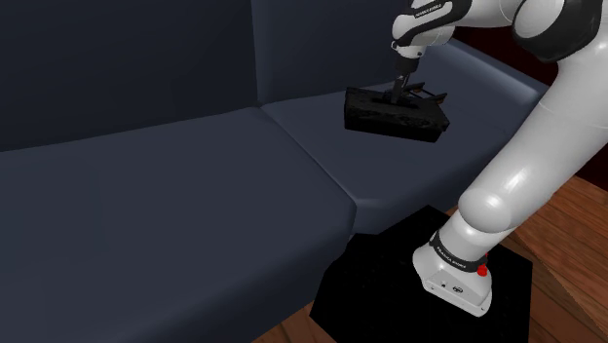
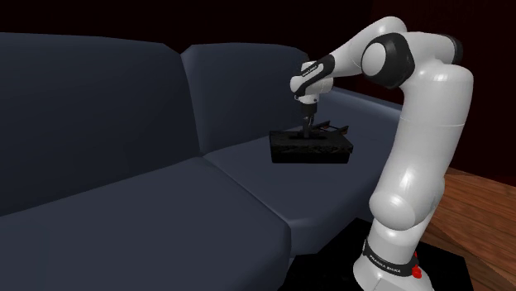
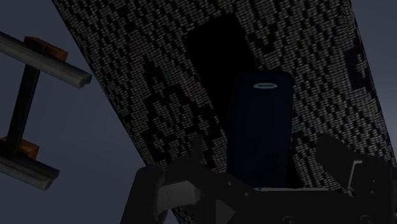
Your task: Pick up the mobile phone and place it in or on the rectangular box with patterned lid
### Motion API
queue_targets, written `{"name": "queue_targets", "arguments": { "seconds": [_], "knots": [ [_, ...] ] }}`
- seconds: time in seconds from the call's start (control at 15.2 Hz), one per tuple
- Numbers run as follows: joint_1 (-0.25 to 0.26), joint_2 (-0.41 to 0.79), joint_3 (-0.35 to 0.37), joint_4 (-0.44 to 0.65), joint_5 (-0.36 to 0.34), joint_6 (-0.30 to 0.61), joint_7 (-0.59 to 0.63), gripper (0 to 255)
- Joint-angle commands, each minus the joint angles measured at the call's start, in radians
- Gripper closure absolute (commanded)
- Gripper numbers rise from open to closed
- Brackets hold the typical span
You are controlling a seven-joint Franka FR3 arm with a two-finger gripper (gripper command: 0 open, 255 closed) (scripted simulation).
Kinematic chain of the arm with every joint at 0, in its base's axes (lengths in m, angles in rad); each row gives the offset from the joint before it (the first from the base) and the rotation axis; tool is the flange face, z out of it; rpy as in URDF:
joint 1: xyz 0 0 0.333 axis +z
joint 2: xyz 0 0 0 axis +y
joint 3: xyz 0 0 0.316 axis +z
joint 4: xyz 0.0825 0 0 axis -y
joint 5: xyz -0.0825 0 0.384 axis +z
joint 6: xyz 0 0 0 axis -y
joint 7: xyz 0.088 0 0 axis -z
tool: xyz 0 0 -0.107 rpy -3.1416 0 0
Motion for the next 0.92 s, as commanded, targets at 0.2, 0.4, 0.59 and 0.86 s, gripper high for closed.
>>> {"name": "queue_targets", "arguments": {
  "seconds": [0.2, 0.4, 0.59, 0.86],
  "knots": [
    [0.003, -0.017, 0.002, 0.049, -0.006, -0.065, 0.004, 0],
    [0.006, -0.028, 0.004, 0.097, -0.009, -0.124, 0.007, 0],
    [0.006, -0.028, 0.004, 0.097, -0.009, -0.124, 0.007, 0],
    [0.006, -0.028, 0.004, 0.097, -0.009, -0.123, 0.007, 0]
  ]
}}
